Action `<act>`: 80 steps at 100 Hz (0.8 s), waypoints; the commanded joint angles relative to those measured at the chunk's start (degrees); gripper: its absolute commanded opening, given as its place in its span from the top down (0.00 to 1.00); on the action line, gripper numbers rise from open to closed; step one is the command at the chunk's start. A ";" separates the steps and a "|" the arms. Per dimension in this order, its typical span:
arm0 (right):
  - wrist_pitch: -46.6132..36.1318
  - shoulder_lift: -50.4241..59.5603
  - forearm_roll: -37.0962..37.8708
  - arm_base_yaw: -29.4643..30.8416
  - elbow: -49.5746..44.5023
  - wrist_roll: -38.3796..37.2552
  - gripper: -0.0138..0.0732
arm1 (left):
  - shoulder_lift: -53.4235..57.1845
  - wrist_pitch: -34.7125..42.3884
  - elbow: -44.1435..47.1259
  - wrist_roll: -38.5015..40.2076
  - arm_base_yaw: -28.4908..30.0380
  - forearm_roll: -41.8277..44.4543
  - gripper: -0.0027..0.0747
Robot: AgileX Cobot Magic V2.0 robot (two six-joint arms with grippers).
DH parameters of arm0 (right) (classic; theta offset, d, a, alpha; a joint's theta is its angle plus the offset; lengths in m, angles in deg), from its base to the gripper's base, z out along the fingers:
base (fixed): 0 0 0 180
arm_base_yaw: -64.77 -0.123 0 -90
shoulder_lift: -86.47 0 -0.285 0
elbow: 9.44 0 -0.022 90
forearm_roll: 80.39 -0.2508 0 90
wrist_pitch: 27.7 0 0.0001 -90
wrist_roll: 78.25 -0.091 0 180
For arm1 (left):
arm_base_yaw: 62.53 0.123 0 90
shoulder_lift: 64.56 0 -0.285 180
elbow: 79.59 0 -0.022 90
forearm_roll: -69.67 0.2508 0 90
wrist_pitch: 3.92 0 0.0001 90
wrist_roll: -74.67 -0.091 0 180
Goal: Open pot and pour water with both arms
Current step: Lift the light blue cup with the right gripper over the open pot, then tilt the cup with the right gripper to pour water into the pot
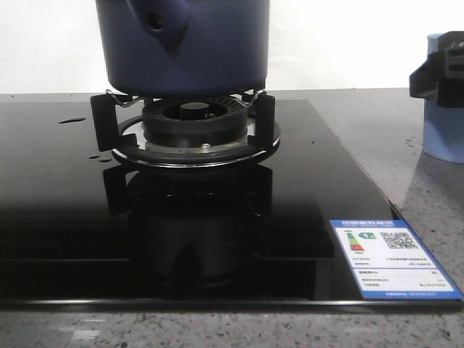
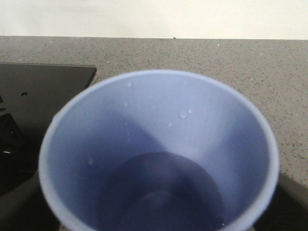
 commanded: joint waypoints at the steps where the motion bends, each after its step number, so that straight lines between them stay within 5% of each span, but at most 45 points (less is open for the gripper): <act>1: -3.40 0.63 1.50 -0.06 1.83 -0.25 0.28 | 1.28 -0.59 -1.57 0.60 0.15 -4.48 0.62; 19: -2.56 0.63 1.50 -0.06 1.83 -0.25 0.56 | 1.28 -0.72 -1.57 0.60 0.15 -4.48 0.62; 43: 0.86 4.44 3.33 -0.06 2.95 -0.25 0.57 | 1.40 -1.01 -1.57 1.81 0.15 -4.18 0.62; 80: 25.90 8.72 14.23 -0.06 24.48 -0.25 0.57 | 1.89 -1.01 -1.57 3.38 0.15 -3.80 0.62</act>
